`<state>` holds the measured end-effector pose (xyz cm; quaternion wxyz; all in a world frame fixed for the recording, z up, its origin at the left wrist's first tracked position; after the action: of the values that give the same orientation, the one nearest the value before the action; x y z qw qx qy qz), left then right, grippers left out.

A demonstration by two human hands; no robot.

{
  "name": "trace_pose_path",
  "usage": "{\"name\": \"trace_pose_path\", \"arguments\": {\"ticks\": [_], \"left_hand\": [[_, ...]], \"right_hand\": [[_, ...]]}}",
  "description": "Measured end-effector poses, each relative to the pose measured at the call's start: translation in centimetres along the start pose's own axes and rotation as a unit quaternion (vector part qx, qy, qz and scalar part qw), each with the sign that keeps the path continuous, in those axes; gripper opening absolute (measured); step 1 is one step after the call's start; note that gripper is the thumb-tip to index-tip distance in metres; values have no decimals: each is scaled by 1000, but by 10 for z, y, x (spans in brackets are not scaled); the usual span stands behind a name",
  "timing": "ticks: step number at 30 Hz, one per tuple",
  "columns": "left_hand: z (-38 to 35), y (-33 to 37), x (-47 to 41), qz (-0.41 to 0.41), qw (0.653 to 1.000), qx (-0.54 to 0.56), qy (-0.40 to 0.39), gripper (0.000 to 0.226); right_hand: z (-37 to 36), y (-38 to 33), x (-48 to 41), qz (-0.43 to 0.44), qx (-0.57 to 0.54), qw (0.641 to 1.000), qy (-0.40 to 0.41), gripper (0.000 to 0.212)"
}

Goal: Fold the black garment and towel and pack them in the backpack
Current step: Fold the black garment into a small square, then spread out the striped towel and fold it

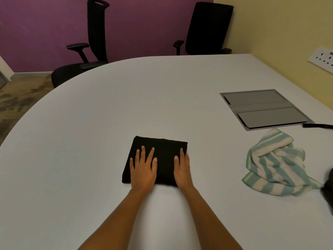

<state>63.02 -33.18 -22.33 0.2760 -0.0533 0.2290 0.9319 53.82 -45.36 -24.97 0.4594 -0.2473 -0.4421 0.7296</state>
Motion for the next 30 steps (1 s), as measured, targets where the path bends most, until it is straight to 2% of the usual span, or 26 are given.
{"name": "trace_pose_path", "arguments": {"ticks": [2, 7, 11, 15, 18, 22, 25, 30], "left_hand": [[0, -10, -13, 13, 1000, -7, -1, 76], [-3, -27, -44, 29, 999, -20, -13, 50], [-5, -27, -53, 26, 999, -26, -16, 50], [-2, -15, -42, 18, 1000, -21, 5, 50], [-4, 1, -24, -1, 1000, -18, 4, 62], [-8, 23, -5, -13, 999, -29, 3, 63], [-12, 48, 8, -33, 999, -35, -12, 67], [-30, 99, 33, -57, 996, -4, -62, 51]], "right_hand": [[-16, -9, -10, 9, 8, 1000, -16, 54], [-42, -22, -37, 23, 53, 997, -48, 55], [-43, -25, -44, 21, 73, 996, -57, 53], [-26, -24, -31, 57, 70, 994, -66, 50], [-8, -19, -18, 79, 76, 989, -103, 50], [24, -5, -5, 81, 98, 977, -171, 49], [63, 12, -6, 95, 144, 977, -129, 46], [156, 39, -24, 127, 222, 965, 49, 45]]}}
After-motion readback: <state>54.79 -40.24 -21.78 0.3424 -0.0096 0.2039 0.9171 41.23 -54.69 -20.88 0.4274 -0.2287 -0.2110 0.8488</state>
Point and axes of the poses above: each hand's wrist, its own x-axis away from the middle knuckle, its own z-axis out of the back of the hand, y = z × x, the point moved 6 cm from there along -x, towards the middle knuckle, and after that the axes turned 13 degrees about y, right-handed, at the moved point
